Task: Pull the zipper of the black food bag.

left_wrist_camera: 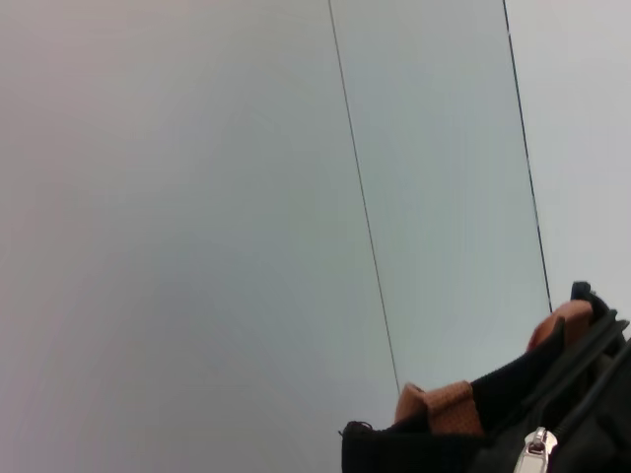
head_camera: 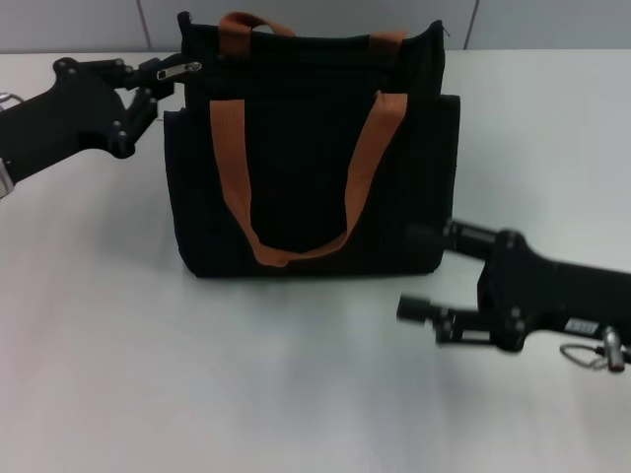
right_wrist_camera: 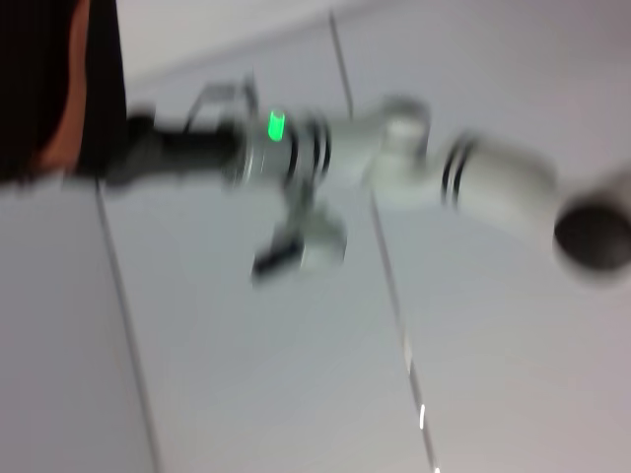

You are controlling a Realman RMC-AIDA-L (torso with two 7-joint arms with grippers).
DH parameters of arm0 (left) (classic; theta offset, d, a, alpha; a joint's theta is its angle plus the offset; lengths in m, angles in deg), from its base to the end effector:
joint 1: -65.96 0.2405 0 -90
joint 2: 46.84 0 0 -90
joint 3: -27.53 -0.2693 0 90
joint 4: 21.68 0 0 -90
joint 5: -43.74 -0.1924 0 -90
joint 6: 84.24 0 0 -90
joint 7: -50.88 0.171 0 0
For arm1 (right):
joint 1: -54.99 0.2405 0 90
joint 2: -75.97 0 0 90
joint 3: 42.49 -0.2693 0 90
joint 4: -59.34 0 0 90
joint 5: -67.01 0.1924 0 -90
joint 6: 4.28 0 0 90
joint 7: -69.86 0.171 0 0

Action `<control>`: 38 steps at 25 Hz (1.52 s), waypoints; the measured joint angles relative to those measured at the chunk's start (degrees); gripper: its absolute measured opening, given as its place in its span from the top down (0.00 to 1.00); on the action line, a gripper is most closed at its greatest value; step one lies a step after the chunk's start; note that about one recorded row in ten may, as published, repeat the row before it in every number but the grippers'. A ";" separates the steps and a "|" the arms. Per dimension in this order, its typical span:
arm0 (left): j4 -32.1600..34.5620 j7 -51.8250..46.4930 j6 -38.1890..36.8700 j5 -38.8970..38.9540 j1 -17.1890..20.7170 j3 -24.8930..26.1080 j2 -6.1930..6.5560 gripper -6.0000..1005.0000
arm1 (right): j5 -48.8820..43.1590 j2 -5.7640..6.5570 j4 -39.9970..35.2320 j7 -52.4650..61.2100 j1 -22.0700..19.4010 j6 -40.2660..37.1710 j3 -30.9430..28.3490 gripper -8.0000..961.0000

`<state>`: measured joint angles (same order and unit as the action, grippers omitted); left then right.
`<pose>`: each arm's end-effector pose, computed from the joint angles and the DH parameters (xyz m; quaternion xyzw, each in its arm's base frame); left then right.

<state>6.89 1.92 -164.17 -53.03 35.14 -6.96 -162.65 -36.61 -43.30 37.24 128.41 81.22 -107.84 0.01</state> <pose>-0.2621 0.3754 0.0148 -0.8930 -0.0638 -0.2815 0.3454 0.2327 0.2633 -0.0490 -0.9083 0.1337 0.3924 0.0559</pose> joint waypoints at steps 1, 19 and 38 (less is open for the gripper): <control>0.14 0.63 -0.48 0.87 0.74 -0.01 -0.14 0.75 | 2.55 0.00 1.06 0.27 0.03 -0.83 0.01 0.15; 0.27 6.71 -1.93 6.50 2.17 0.02 -2.06 0.97 | 15.41 0.18 -2.18 38.78 16.74 8.81 3.26 0.15; -1.15 13.96 -3.97 8.88 1.67 -0.37 -2.80 0.96 | 6.27 0.81 -11.98 69.46 25.19 24.00 13.37 0.15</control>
<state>5.74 15.88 -168.14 -44.15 36.81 -7.33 -165.44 -30.33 -42.49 25.26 197.87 106.41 -83.85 13.39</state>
